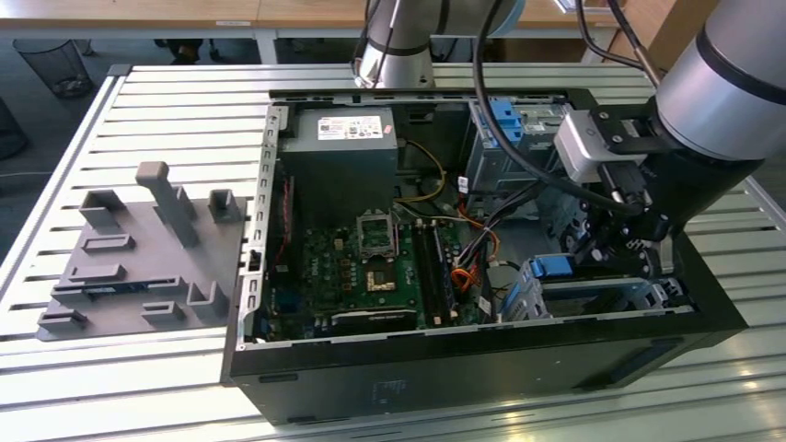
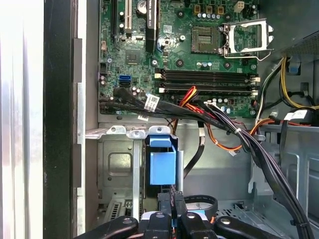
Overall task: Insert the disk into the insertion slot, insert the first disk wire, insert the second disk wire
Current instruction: 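Insert the second disk wire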
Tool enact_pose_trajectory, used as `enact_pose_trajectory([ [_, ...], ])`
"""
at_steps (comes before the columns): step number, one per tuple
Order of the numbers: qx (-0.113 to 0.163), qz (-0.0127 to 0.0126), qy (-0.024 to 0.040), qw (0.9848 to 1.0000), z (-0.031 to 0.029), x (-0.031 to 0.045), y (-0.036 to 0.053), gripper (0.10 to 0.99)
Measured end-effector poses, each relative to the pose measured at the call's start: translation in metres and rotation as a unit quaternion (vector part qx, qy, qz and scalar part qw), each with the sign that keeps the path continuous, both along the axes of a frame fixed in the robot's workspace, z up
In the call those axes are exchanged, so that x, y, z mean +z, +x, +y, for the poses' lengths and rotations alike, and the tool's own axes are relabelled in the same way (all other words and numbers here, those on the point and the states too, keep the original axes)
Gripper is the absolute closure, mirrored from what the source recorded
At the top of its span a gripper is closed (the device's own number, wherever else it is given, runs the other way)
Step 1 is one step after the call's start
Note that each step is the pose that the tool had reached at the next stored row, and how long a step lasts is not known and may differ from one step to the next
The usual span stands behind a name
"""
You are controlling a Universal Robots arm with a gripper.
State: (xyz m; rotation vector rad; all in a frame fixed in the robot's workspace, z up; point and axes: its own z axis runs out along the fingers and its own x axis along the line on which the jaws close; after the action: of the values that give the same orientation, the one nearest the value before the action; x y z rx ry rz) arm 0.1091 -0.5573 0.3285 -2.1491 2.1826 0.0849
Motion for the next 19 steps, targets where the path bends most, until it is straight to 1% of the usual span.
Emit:
enact_pose_trajectory([
  [10,0.000,0.0000,0.0002,1.0000,0.0000,-0.0017,0.0001,0.929],
  [11,0.000,0.0000,0.0002,1.0000,0.0000,-0.0014,0.0001,0.863],
  [19,0.000,0.0004,0.0000,1.0000,0.0000,0.0075,0.0001,0.863],
])
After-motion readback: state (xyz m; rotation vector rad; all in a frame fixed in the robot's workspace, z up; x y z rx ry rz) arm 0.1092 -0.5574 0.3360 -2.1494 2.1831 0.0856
